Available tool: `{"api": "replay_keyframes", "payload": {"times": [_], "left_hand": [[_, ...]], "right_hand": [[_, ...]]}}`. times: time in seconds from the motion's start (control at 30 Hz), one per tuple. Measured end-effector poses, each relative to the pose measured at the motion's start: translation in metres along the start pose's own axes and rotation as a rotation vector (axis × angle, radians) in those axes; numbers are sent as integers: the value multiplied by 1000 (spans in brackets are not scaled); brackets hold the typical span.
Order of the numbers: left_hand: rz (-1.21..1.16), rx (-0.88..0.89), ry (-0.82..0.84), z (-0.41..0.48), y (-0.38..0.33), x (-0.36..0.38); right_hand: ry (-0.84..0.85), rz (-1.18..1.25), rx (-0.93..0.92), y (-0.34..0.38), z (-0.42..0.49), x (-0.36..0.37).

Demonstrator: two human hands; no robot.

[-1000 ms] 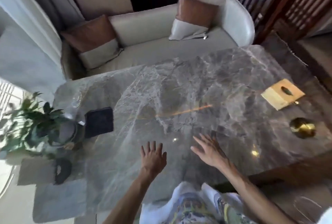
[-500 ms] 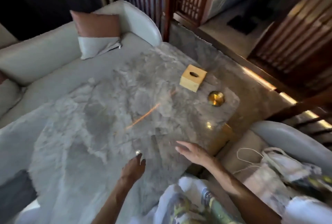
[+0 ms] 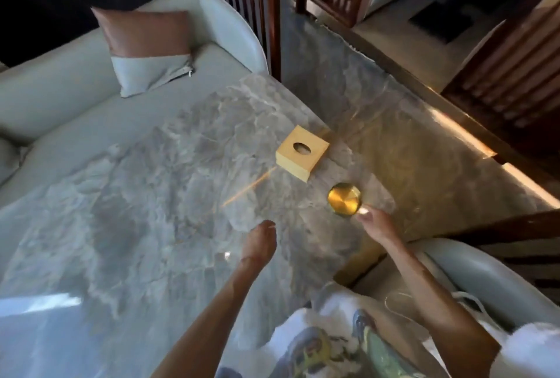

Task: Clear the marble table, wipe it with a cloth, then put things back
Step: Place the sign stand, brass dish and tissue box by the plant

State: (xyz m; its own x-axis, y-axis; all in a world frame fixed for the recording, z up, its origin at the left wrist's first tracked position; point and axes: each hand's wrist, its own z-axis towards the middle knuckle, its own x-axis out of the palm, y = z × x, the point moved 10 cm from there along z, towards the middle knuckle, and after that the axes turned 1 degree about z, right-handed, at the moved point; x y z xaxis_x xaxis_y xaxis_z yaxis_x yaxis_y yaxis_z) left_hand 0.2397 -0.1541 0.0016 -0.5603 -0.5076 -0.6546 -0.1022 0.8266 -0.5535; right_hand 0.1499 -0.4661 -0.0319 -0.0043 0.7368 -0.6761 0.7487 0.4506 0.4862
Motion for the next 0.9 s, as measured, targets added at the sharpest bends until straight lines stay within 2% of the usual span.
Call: {"api": "replay_keyframes", "payload": {"times": [0.1, 0.23, 0.47, 0.7, 0.9], "left_hand": [[-24, -11, 53, 35, -49, 36], [-117, -127, 101, 72, -87, 79], [-283, -324, 209, 113, -106, 138], [-537, -420, 183, 115, -90, 148], [-820, -473, 15, 86, -53, 115]], "right_hand": [[27, -2, -17, 18, 39, -21], [187, -48, 17, 17, 75, -13], [292, -25, -3, 10, 91, -7], [329, 169, 5, 1, 103, 4], [394, 164, -58, 35, 90, 31]]}}
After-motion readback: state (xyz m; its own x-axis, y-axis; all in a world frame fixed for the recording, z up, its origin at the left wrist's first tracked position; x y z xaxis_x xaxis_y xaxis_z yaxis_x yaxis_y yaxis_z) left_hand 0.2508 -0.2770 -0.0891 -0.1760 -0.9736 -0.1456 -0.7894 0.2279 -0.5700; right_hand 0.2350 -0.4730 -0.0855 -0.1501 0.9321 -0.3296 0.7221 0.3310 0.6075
